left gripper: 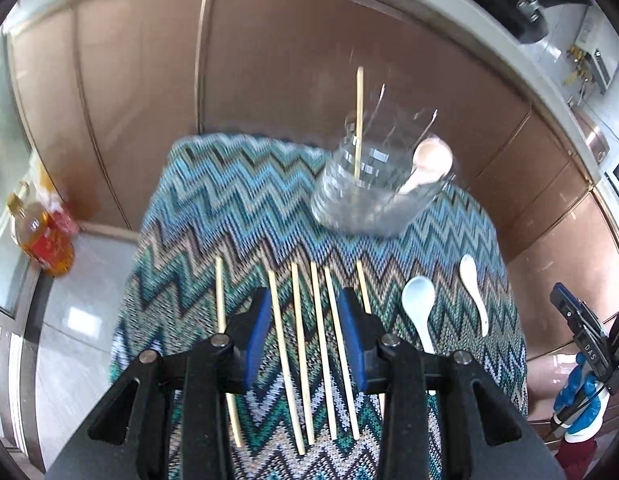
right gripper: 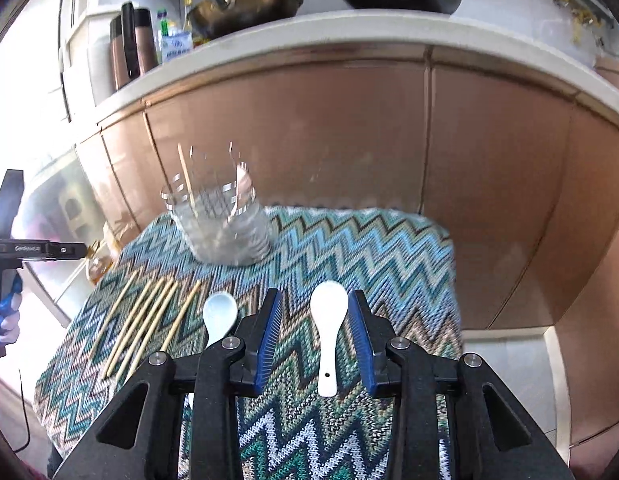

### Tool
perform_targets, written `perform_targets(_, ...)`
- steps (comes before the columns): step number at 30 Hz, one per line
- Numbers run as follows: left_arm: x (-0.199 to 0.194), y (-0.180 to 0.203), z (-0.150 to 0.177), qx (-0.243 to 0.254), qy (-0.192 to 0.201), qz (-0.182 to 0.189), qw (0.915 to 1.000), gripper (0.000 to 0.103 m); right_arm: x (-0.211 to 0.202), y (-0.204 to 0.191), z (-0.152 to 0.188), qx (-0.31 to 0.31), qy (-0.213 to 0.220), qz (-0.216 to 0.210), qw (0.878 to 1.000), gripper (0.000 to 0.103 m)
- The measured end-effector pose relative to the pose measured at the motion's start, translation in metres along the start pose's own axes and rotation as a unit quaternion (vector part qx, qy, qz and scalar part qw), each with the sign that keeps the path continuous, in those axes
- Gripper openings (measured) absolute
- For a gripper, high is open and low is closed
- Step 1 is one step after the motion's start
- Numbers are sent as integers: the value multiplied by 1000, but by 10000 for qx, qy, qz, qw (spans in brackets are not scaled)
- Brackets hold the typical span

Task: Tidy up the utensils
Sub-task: 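Grasp another chopstick with the left tool while the right tool grasps the white spoon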

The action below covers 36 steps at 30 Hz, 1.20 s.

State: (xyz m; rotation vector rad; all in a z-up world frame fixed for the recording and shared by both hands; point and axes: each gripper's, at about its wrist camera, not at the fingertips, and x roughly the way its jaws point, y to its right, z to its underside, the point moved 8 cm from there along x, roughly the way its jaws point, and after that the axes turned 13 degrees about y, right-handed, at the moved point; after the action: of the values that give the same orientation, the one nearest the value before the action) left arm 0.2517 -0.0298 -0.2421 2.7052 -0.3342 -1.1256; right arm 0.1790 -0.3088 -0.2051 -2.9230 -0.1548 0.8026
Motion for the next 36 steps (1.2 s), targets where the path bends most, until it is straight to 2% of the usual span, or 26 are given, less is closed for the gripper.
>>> perform_targets(5,35,0,12,-173,-492,65,9986,28,25,11,16,58,-325,-118,9994,32)
perform_targets(11,75,-3,17,-215,-947,-40,9953,26,49,15,31,90,-667,-360,9971,31)
perform_targets(16,99,-4,22,-230,-1203,-108,9924,25,70,17,41,207,-1003,-633,9927,31)
perform_targets(23,122,-4,28,-140,-1528,-252,9878,19,99,26,51,418,-1480,-992,9831,29)
perform_targets(27,132,-7,31,-129,-1702,-309,9848,15,114,33,51,513,-1678,-1130,9780,28)
perform_targets(29,138,-5,34,-111,-1778,-317,9835,10,120,34,50,494,-1758,-1178,9761,27)
perform_targets(36,153,3,38,-10,-1965,-337,9799,9,145,37,43,408,-2086,-1396,9671,25)
